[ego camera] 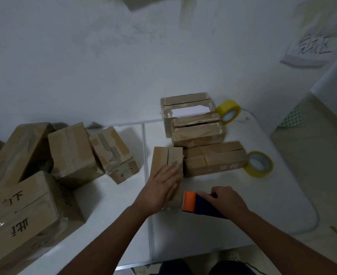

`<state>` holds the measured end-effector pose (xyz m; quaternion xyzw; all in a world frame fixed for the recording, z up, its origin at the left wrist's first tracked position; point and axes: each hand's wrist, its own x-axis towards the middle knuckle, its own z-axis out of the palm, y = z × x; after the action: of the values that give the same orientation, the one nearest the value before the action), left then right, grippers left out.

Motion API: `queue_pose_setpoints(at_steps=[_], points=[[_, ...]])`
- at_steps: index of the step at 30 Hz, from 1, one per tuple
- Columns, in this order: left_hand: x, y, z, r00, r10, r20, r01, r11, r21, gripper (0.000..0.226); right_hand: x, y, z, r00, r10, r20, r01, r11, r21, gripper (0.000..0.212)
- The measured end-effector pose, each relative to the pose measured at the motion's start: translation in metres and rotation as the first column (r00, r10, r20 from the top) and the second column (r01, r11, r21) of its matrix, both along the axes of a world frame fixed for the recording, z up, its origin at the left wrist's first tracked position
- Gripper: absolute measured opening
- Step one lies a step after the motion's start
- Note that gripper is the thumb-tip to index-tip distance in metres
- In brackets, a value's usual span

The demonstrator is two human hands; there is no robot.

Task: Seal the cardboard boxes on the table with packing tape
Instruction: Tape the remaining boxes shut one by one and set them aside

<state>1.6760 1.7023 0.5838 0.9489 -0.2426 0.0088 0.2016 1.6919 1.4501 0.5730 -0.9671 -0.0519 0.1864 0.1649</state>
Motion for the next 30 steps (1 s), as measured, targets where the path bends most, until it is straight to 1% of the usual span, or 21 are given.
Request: queue_pose_setpoints(at_steps=[2,3,5,7,11,14,22,24,28,30], points=[[0.008,-0.004,-0.019,0.993,-0.046,-0.111,0.062,0.987,0.148,0.055,-0.001,-0.004,0.001,1.000,-0.018,-0.007,0.018,1.000,0.004,0.064],[0.008,-0.002,-0.027,0.990,-0.048,-0.136,0.077,0.973,0.217,0.059,-0.001,-0.005,0.002,1.000,-0.018,-0.005,0.018,1.000,0.002,0.065],[0.006,0.003,-0.035,0.990,-0.041,-0.134,0.079,0.951,0.298,0.062,-0.002,-0.009,0.003,1.000,-0.017,0.020,0.017,1.000,0.015,0.065],[0.005,0.006,-0.038,0.991,-0.034,-0.127,0.075,0.941,0.329,0.061,-0.005,-0.014,0.004,0.998,-0.010,0.056,0.008,0.999,0.036,0.068],[0.007,0.005,-0.040,0.989,-0.029,-0.144,0.074,0.944,0.323,0.062,-0.007,-0.022,0.009,0.994,0.044,0.103,-0.046,0.999,0.017,0.063],[0.007,0.005,-0.044,0.991,-0.044,-0.125,0.083,0.940,0.332,0.059,-0.005,-0.029,0.012,0.989,0.091,0.118,-0.088,0.996,-0.028,0.061],[0.008,0.009,-0.050,0.996,-0.067,-0.066,0.086,0.932,0.352,0.055,0.002,-0.051,0.012,0.995,0.090,0.041,-0.088,0.995,-0.048,0.062],[0.003,0.007,-0.051,0.998,-0.038,-0.053,0.053,0.945,0.322,0.055,0.004,-0.048,0.013,0.997,0.077,0.022,-0.075,0.996,-0.049,0.065],[-0.012,0.000,-0.058,0.994,0.108,0.014,-0.108,0.966,0.236,0.051,0.010,-0.042,0.021,1.000,0.010,-0.019,-0.009,1.000,0.006,0.062],[-0.007,-0.006,-0.053,0.996,0.080,0.040,-0.087,0.970,0.227,0.040,0.014,-0.041,0.026,0.998,0.031,-0.060,-0.030,0.999,0.018,0.056]])
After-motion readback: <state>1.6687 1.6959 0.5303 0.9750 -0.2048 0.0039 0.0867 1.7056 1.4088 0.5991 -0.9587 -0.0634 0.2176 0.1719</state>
